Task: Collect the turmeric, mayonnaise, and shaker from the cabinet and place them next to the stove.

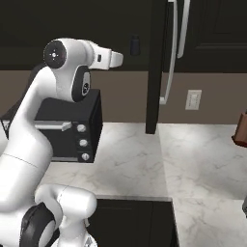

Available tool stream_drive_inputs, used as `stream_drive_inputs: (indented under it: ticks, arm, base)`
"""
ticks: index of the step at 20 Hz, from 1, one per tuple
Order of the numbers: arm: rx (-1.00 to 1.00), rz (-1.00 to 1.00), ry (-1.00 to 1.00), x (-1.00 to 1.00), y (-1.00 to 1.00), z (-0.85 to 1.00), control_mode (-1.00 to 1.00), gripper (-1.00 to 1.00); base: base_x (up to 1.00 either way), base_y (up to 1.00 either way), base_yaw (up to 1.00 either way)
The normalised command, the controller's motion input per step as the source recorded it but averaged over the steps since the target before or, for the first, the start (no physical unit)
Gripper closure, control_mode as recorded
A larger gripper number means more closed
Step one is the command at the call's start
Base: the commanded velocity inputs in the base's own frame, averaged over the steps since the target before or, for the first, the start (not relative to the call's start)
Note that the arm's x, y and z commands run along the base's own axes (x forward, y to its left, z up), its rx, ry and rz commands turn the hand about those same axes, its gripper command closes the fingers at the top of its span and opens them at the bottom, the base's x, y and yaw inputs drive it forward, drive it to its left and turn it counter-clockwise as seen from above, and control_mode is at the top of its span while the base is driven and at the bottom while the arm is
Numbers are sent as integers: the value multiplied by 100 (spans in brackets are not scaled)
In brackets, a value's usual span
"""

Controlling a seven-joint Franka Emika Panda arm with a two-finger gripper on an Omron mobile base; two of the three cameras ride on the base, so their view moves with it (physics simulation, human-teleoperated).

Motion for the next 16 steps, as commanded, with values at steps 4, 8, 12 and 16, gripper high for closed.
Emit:
stream_drive_inputs:
  ticks: [4,8,12,16]
  arm:
    - [0,0,0,28,-18,0,-100,-100]
    - [0,0,0,34,-24,0,-100,-100]
    - [0,0,0,37,-17,0,-100,-100]
    - [0,-2,0,32,-2,0,-100,-100]
  base:
    - [0,0,0]
    - [0,0,0]
    - [0,0,0]
    - [0,0,0]
